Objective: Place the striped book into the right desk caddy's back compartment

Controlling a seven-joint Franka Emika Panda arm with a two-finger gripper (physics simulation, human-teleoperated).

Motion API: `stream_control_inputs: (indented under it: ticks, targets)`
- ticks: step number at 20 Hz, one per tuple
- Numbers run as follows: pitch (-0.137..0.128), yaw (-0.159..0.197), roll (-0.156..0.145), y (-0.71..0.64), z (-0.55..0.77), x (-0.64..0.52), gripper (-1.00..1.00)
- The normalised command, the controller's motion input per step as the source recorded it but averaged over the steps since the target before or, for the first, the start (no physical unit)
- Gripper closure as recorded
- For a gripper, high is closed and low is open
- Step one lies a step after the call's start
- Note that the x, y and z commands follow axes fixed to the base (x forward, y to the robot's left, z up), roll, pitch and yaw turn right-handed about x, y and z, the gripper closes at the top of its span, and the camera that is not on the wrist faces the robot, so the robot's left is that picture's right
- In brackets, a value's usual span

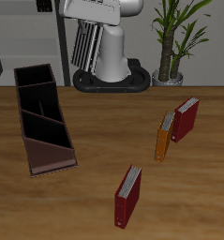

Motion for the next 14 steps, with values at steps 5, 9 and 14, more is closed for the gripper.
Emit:
stream_control_inputs:
  ticks: [5,9,14]
  targets:
    - [0.0,-0.022,-0.076,-0.31,-0.04,-0.22,1.0]
    - [-0.012,-0.007,-0.05,-0.25,0.0,-0.23,1.0]
    - [-0.001,-0.024,-0.038,-0.15,0.0,-0.09,1.0]
